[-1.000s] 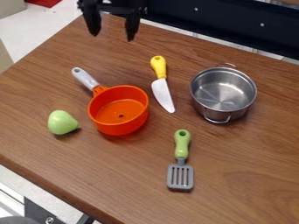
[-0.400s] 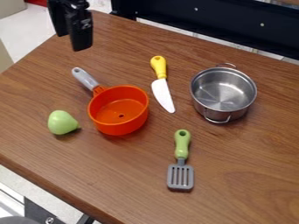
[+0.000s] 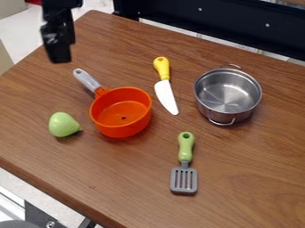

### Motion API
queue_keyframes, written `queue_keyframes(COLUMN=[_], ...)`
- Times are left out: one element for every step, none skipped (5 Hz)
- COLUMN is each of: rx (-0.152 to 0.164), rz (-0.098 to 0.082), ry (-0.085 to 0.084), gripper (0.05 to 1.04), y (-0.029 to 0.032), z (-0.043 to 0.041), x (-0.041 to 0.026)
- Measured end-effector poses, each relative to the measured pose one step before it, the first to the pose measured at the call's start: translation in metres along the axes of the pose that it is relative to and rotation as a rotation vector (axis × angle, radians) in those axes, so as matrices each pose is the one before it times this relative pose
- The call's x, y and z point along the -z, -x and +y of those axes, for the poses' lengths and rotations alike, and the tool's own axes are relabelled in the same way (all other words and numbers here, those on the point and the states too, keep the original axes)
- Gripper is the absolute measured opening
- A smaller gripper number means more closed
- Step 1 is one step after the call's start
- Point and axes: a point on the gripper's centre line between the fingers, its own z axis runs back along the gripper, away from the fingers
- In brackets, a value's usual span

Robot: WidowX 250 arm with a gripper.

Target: Put the green object into orange pot

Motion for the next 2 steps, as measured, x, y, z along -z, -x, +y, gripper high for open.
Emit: queue_keyframes(rx=[0.2510,0.2275], rz=[-0.0365,-0.0039], ry=[-0.0764,-0.0001], gripper=[0.999,0.999], y=[0.02004,0.00333], z=[-0.02528,-0.01920], x=[0.01527,0.01831])
